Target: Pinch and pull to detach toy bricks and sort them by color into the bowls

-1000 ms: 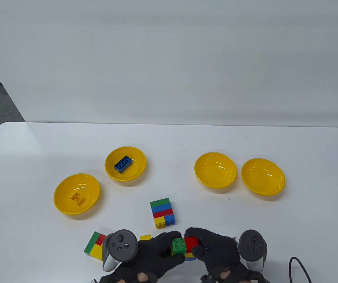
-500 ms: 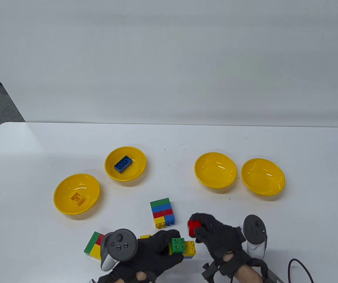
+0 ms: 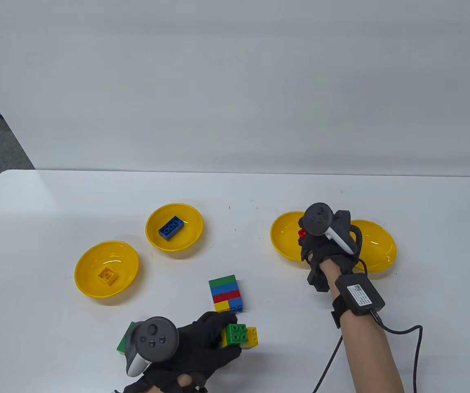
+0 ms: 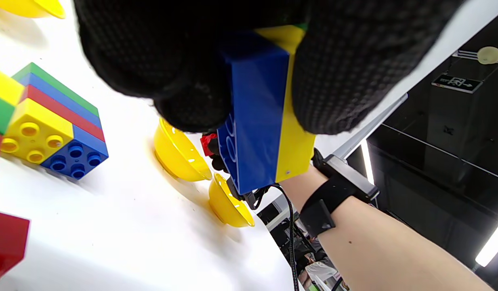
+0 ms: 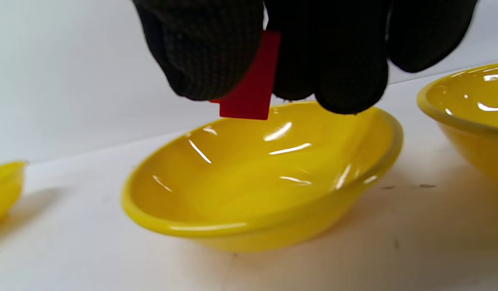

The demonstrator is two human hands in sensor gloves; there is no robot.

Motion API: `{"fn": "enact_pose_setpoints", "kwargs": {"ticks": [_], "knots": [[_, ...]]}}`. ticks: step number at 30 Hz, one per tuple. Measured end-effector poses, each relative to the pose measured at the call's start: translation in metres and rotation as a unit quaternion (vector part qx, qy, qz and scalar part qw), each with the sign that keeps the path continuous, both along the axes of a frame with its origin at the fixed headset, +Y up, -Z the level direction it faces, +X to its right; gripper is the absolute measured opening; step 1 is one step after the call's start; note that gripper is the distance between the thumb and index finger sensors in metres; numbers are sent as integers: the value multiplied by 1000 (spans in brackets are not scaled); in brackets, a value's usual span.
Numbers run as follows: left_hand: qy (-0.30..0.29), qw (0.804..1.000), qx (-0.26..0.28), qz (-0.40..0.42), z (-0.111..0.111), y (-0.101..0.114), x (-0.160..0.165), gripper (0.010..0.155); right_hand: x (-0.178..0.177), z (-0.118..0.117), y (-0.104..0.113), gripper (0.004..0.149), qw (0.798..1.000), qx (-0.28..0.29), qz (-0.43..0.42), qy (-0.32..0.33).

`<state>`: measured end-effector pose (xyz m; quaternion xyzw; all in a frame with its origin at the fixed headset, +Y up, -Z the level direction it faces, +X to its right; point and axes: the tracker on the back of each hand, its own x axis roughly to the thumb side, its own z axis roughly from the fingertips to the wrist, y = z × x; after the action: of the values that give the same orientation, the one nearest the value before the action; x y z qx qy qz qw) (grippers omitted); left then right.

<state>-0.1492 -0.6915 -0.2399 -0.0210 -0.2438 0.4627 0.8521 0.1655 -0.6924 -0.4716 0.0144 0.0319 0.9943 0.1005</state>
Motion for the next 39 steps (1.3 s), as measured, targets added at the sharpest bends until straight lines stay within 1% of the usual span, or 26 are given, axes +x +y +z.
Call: {"fn": "enact_pose_setpoints", "kwargs": {"ticks": [3, 6, 9, 11, 13, 14, 16, 18, 19, 20, 21, 22, 23, 25, 27, 29, 31, 32, 33, 34, 35, 36, 37, 39], "knots": [[8, 1000, -9, -4, -3, -1, -3, 69, -6, -5, -5, 62, 1000, -2, 11, -7], [12, 1000, -14, -5, -5, -3, -5, 70, -9, 0, -1, 65, 1000, 27, -10, -7], [18, 1000, -16, -6, -6, -3, -6, 70, -6, 15, 13, 69, 997, 78, -28, -10], [20, 1000, -17, -5, -7, -3, -7, 70, -2, 27, 23, 70, 993, 107, -57, -7], [25, 1000, -17, -3, -7, -3, -8, 70, 4, 44, 38, 69, 983, 148, -111, 0], [27, 999, -17, -2, -7, -2, -8, 69, 5, 52, 43, 68, 979, 159, -129, 5], [29, 999, -18, 1, -7, -2, -9, 70, 6, 72, 56, 64, 966, 183, -179, 29], [27, 999, -25, 7, -7, -3, -8, 70, -1, 100, 68, 62, 945, 201, -243, 88], [26, 999, -26, 7, -7, -3, -8, 70, -5, 111, 71, 61, 937, 204, -263, 109], [25, 999, -27, 6, -7, -3, -8, 70, -13, 126, 75, 61, 923, 203, -290, 149], [25, 999, -28, 6, -7, -4, -7, 69, -20, 138, 76, 61, 914, 198, -305, 181], [24, 999, -29, 6, -7, -4, -6, 69, -30, 154, 77, 61, 900, 188, -320, 227], [22, 999, -30, 4, -7, -5, -6, 69, -37, 163, 77, 61, 893, 180, -326, 253], [19, 999, -31, -1, -5, -6, -3, 69, -60, 188, 71, 63, 870, 132, -333, 338], [18, 999, -33, -1, -5, -7, -1, 69, -77, 203, 60, 67, 860, 92, -330, 377], [16, 999, -35, 3, -5, -8, -1, 69, -89, 213, 48, 68, 863, 60, -299, 402], [13, 999, -36, 9, -4, -8, 0, 69, -97, 217, 37, 65, 870, 73, -272, 405], [14, 999, -39, 4, -4, -9, 1, 68, -98, 218, 33, 62, 872, 103, -270, 396], [13, 999, -30, -1, -5, -10, 1, 68, -98, 218, 32, 58, 867, 124, -283, 390], [12, 1000, -26, 2, -5, -11, 1, 68, -99, 218, 30, 57, 863, 130, -296, 387], [5, 1000, -29, 9, -6, -11, 2, 68, -98, 218, 29, 56, 862, 124, -303, 386], [-2, 1000, -27, 14, -6, -12, 2, 68, -98, 219, 28, 55, 863, 135, -315, 372], [-3, 1000, -23, 16, -6, -12, 3, 68, -99, 220, 28, 55, 864, 138, -319, 365], [-5, 1000, -21, 11, -6, -11, 4, 68, -100, 222, 29, 54, 872, 137, -314, 349]]}}
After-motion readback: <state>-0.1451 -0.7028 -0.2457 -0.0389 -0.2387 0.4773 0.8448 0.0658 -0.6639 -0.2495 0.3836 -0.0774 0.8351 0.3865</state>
